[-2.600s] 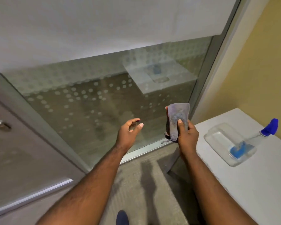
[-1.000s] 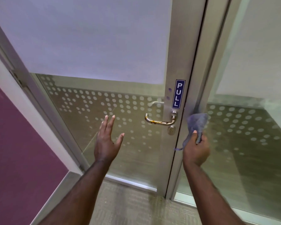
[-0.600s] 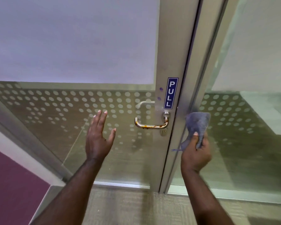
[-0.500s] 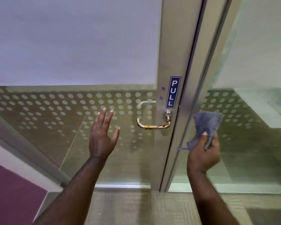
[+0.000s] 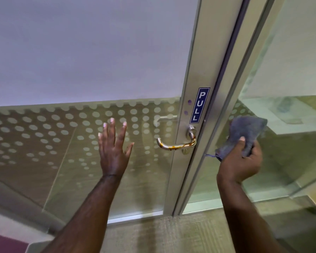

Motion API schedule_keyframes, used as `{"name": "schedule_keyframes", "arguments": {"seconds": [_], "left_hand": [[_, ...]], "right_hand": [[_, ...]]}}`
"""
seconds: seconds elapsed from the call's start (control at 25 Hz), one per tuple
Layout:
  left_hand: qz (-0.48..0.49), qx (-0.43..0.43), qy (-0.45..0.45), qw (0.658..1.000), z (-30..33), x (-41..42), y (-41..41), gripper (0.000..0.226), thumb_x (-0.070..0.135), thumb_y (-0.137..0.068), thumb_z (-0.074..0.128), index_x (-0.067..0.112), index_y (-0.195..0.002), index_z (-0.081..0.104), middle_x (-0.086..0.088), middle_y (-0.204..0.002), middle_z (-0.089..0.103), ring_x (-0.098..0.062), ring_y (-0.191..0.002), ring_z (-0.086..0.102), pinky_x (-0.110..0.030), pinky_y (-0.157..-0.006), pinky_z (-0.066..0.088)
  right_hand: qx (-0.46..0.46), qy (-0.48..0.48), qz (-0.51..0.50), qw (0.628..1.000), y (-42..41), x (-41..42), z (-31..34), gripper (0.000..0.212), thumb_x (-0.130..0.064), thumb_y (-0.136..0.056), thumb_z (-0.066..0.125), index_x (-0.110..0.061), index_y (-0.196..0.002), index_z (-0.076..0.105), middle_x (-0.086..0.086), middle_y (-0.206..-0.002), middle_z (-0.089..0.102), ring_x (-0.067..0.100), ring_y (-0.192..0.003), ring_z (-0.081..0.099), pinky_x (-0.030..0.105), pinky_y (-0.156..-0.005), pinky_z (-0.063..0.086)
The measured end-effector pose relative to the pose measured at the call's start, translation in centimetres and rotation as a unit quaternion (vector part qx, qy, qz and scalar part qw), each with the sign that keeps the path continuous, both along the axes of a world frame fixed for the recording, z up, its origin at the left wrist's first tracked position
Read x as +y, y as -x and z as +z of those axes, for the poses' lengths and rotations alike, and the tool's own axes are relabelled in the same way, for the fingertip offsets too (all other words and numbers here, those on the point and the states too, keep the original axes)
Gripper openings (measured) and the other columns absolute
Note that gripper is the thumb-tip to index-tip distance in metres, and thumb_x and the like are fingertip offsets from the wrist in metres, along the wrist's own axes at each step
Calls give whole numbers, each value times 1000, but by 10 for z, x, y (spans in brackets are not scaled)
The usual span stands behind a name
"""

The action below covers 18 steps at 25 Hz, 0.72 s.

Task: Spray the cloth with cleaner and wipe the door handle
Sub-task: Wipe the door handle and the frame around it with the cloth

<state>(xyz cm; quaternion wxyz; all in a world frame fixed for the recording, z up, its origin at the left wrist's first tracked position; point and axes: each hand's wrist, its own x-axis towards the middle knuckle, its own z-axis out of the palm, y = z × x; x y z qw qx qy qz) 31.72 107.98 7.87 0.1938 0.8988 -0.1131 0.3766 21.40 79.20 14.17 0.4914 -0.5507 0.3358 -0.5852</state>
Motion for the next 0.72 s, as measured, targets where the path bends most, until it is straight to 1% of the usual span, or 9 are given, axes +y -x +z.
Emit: {"name": "schedule_keyframes", "arguments": {"seconds": [0.08, 0.2, 0.24, 0.36, 0.4, 0.48, 0.56, 0.64, 0.72], "left_hand": [[-9, -15, -9, 1000, -3, 2, -7, 90, 26, -78, 80, 27, -151, 27, -12, -161, 21, -26, -151, 8, -53, -119, 17], [-16, -20, -12, 1000, -6, 5, -12, 96, 24, -77, 80, 30, -153, 21, -10, -161, 19, -20, -152, -2, -46, -122, 6], [-17, -21, -14, 1000, -7, 6, -13, 98, 24, -77, 80, 30, -153, 19, -10, -161, 19, -19, -152, -4, -43, -122, 3], [-16, -29, -22, 999, -11, 8, -17, 98, 26, -77, 81, 29, -153, 19, -11, -161, 20, -19, -152, -4, -40, -123, 0], [-17, -32, -24, 999, -13, 8, -18, 98, 26, -78, 81, 29, -153, 18, -11, -161, 20, -19, -152, -3, -41, -123, 0], [-22, -40, -25, 999, -15, 7, -19, 101, 29, -78, 80, 32, -154, 14, -9, -162, 16, -20, -152, -3, -43, -123, 2], [-34, -48, -22, 998, -16, 6, -19, 103, 35, -79, 78, 34, -155, 9, -1, -164, 5, -21, -152, -3, -46, -122, 5], [-48, -47, -20, 998, -15, 6, -19, 100, 45, -81, 72, 35, -155, 6, 6, -164, -6, -20, -152, -4, -51, -121, 9], [-55, -43, -20, 997, -14, 6, -19, 96, 50, -82, 65, 36, -155, 4, 9, -164, -10, -19, -152, -5, -55, -120, 13]], "right_hand": [[-10, 79, -24, 997, -11, 4, 18, 28, -23, -89, 62, 1, -105, 67, 17, -102, 67, 26, -93, 64, 36, -85, 52], [-25, 155, -42, 987, -28, 12, 42, 24, -16, -90, 63, 4, -104, 65, 19, -101, 65, 24, -93, 62, 26, -83, 50], [-22, 179, -45, 982, -31, 12, 43, 23, -14, -90, 63, 5, -103, 65, 19, -101, 65, 25, -93, 62, 26, -84, 50], [18, 236, -53, 970, -30, 8, 22, 20, -11, -91, 63, 5, -103, 64, 20, -99, 64, 33, -93, 61, 40, -84, 52], [43, 245, -49, 967, -26, 8, 9, 19, -9, -90, 62, 5, -104, 64, 20, -100, 63, 34, -94, 60, 42, -83, 51], [105, 270, -11, 957, -18, 12, -16, 21, -9, -89, 59, 3, -107, 63, 20, -104, 62, 31, -100, 55, 39, -85, 49], [166, 324, 63, 929, -18, 19, -37, 29, -12, -87, 57, -2, -113, 62, 16, -115, 62, 27, -109, 51, 42, -91, 47], [219, 398, 138, 880, -24, 20, -52, 36, -11, -85, 58, -7, -120, 63, 11, -129, 61, 28, -121, 51, 47, -100, 44], [250, 444, 199, 837, -31, 15, -58, 40, -12, -85, 56, -9, -124, 62, 8, -140, 56, 29, -132, 47, 50, -106, 40]]}}
